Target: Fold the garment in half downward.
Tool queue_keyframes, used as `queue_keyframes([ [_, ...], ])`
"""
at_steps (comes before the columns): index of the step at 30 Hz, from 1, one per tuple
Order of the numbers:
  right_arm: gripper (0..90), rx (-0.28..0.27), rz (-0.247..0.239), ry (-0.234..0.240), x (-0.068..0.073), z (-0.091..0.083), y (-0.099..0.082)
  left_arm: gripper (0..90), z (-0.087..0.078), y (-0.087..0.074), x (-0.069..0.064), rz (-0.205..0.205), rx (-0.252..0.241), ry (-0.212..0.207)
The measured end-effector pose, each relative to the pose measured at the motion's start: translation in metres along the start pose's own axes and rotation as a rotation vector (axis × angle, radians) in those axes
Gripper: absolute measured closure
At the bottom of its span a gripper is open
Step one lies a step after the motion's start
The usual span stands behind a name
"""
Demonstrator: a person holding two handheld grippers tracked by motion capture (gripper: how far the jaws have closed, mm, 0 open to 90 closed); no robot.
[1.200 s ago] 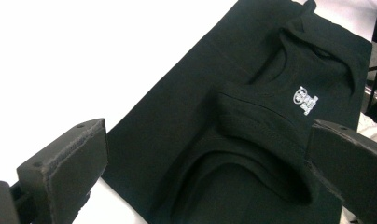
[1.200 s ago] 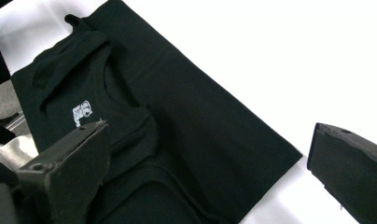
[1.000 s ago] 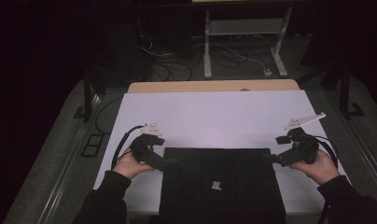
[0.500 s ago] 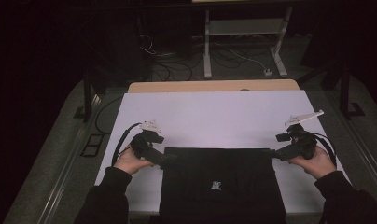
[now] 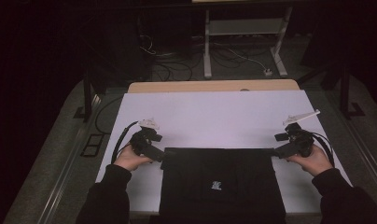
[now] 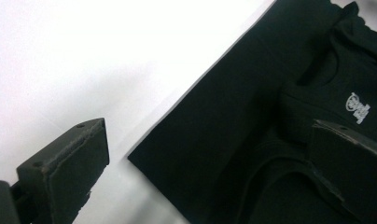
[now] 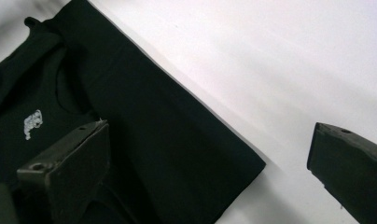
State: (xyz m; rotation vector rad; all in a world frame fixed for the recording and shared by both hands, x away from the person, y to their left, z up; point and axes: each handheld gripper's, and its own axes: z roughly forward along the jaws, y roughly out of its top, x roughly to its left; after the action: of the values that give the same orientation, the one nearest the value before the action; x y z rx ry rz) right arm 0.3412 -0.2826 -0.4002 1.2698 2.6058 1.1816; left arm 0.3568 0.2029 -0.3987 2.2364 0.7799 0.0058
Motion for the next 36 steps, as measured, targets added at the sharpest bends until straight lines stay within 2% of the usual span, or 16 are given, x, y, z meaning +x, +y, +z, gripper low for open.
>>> queue_keyframes([
  [10, 0.0, 0.027, 0.016, 0.003, -0.009, 0.01, -0.005, 0.0, 0.007, -0.003, 0.01, -0.021, 0.007, 0.006],
  [24, 0.0, 0.054, 0.034, -0.008, -0.021, 0.022, -0.009, 0.0, 0.02, -0.006, 0.018, -0.046, 0.059, -0.009],
  [30, 5.3, 0.057, 0.04, 0.008, -0.025, 0.025, -0.01, 0.0, 0.024, -0.01, 0.024, -0.05, 0.082, -0.018],
  [36, 9.7, 0.062, 0.04, 0.022, -0.027, 0.029, -0.01, 7.7, 0.026, -0.012, 0.028, -0.063, 0.073, -0.025],
])
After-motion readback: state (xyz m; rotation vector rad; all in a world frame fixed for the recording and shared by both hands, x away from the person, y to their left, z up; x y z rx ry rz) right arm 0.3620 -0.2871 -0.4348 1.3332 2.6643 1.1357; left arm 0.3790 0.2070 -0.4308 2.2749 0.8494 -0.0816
